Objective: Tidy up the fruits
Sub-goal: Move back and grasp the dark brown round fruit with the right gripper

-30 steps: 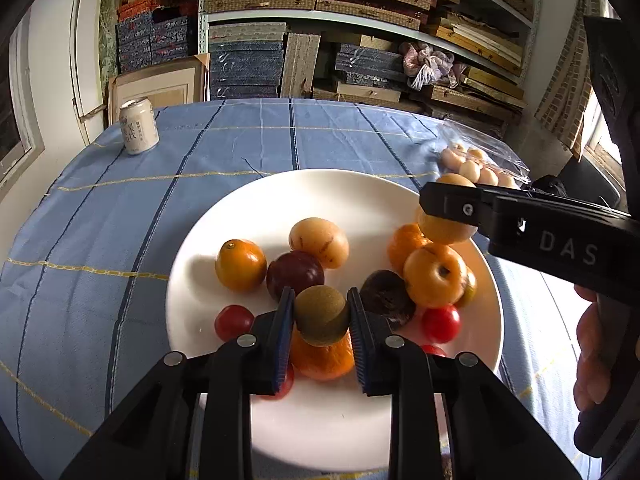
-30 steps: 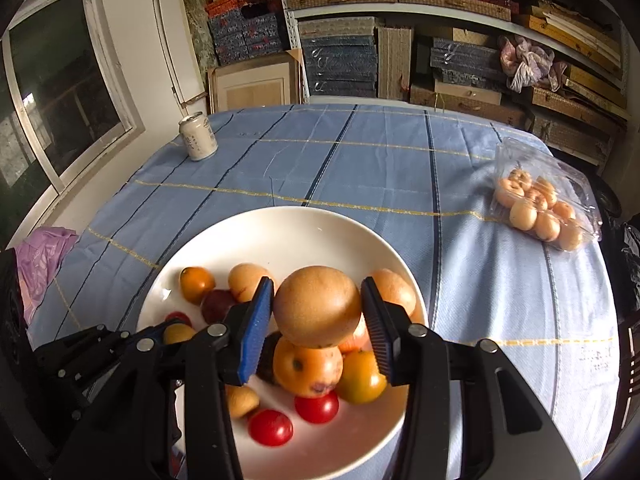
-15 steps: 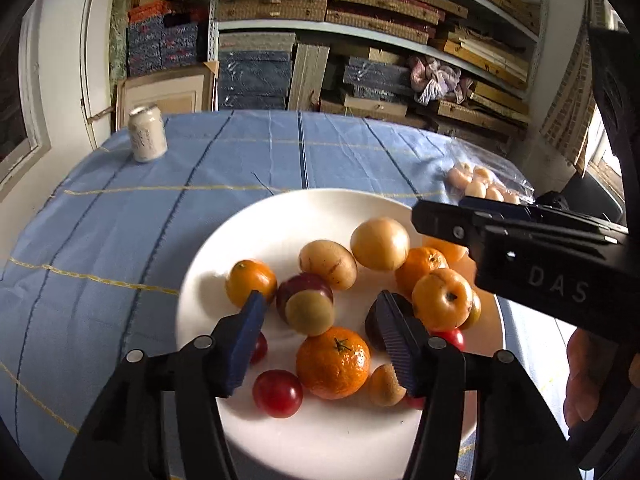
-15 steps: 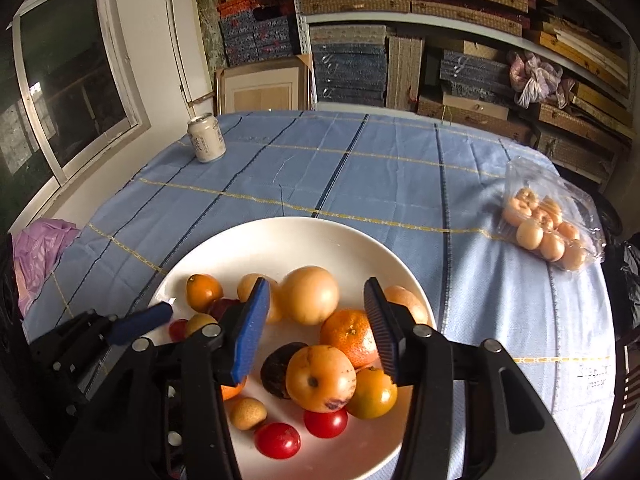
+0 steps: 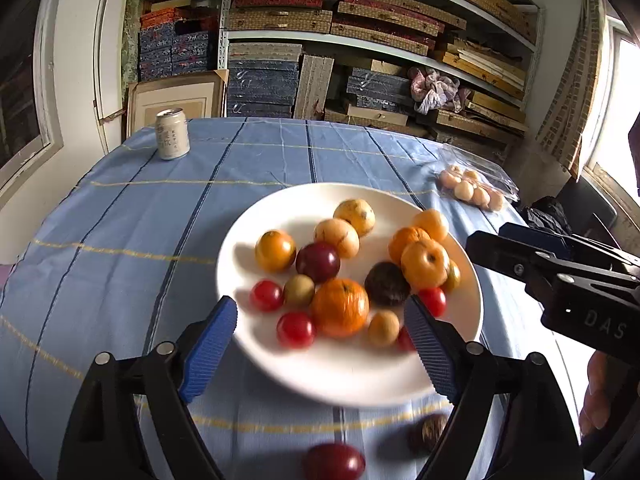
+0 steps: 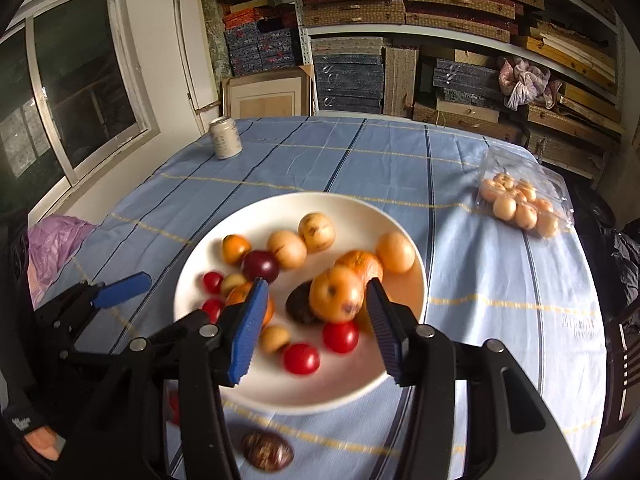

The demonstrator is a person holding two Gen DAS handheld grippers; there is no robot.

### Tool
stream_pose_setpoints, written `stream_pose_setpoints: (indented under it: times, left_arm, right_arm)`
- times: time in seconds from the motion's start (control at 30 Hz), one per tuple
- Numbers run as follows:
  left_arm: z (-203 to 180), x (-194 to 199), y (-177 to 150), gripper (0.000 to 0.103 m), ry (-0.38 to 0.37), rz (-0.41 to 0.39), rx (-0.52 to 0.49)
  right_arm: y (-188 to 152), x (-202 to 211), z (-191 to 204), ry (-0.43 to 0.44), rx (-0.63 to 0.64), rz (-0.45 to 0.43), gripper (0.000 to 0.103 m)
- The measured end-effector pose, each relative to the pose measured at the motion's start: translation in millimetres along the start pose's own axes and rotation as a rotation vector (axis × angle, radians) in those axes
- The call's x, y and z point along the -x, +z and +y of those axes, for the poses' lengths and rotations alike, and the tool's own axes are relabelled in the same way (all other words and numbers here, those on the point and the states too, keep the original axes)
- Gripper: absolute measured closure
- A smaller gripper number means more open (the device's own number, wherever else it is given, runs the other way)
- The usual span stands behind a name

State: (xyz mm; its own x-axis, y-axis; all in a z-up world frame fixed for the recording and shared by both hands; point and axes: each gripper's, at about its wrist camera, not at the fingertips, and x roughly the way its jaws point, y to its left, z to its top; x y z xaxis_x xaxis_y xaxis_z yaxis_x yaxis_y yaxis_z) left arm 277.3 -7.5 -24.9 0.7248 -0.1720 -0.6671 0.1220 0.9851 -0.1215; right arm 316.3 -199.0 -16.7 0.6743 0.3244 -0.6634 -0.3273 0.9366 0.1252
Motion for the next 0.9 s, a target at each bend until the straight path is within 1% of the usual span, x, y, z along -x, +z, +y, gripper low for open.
stream_pose_setpoints:
  times: [0.07, 0.13, 0.17, 0.23, 0.33, 0.4, 0.47, 0.5, 0.63, 0.8, 0.83, 0.87, 0.9]
  left_arm:
    - [2.0, 9.9, -10.0, 0.017, 0.002, 0.005, -0.003]
    - [6.5, 22.2, -23.0, 0.017, -0.011, 0.009, 0.004]
    - [9.3, 28.9, -30.9, 0.015, -0.016, 0.007, 0.005]
    - [15.9, 39.9, -47.3, 0.009, -0.008, 0.003, 0.012]
    - [29.2, 54.4, -72.6, 0.009, -0.017, 0.005, 0.031]
    - [37.7, 59.5, -86.0, 0.009, -0.012, 0.005, 0.046]
    - [46.3, 61.1, -97.7, 0.008, -0.027, 0.006, 0.064]
    - [48.7, 60.1, -101.0, 0.008, -0.025, 0.007, 0.07]
    - [57.9, 52.5, -110.4, 0.008, -0.039, 0.029, 0.102]
    - [54.0, 57.0, -111.5, 0.008, -0.037, -0.014, 0.084]
    - [51.7, 57.5, -111.8, 0.008, -0.035, -0.017, 0.073]
    - [49.0, 58.7, -112.6, 0.008, -0.025, -0.024, 0.059]
    - [47.6, 58.7, -111.7, 0.008, -0.023, -0.026, 0.054]
  right_arm:
    - [-11.1, 9.1, 3.7, 0.01, -0.003, 0.004, 0.052]
    - [-27.8, 19.2, 8.9, 0.014, -0.005, 0.006, 0.05]
    - [-36.1, 23.4, 11.5, 0.016, -0.001, 0.007, 0.049]
    - [-60.1, 30.3, 21.2, 0.011, 0.026, 0.012, 0.049]
    - [-90.7, 34.7, 34.5, -0.005, 0.075, 0.021, 0.047]
    - [-110.3, 36.7, 41.2, -0.016, 0.094, 0.021, 0.039]
    - [-124.4, 35.5, 45.8, -0.023, 0.097, 0.024, 0.035]
    - [-131.3, 31.9, 47.8, -0.023, 0.098, 0.038, 0.035]
    - [-137.6, 16.3, 50.0, -0.044, 0.089, 0.078, 0.035]
    - [-131.1, -5.8, 45.6, -0.06, 0.05, 0.114, 0.035]
    - [-129.6, -10.3, 44.3, -0.061, 0.041, 0.125, 0.036]
    - [-129.0, -16.5, 43.5, -0.064, 0.036, 0.139, 0.042]
    - [-127.5, -20.7, 43.4, -0.072, 0.038, 0.146, 0.044]
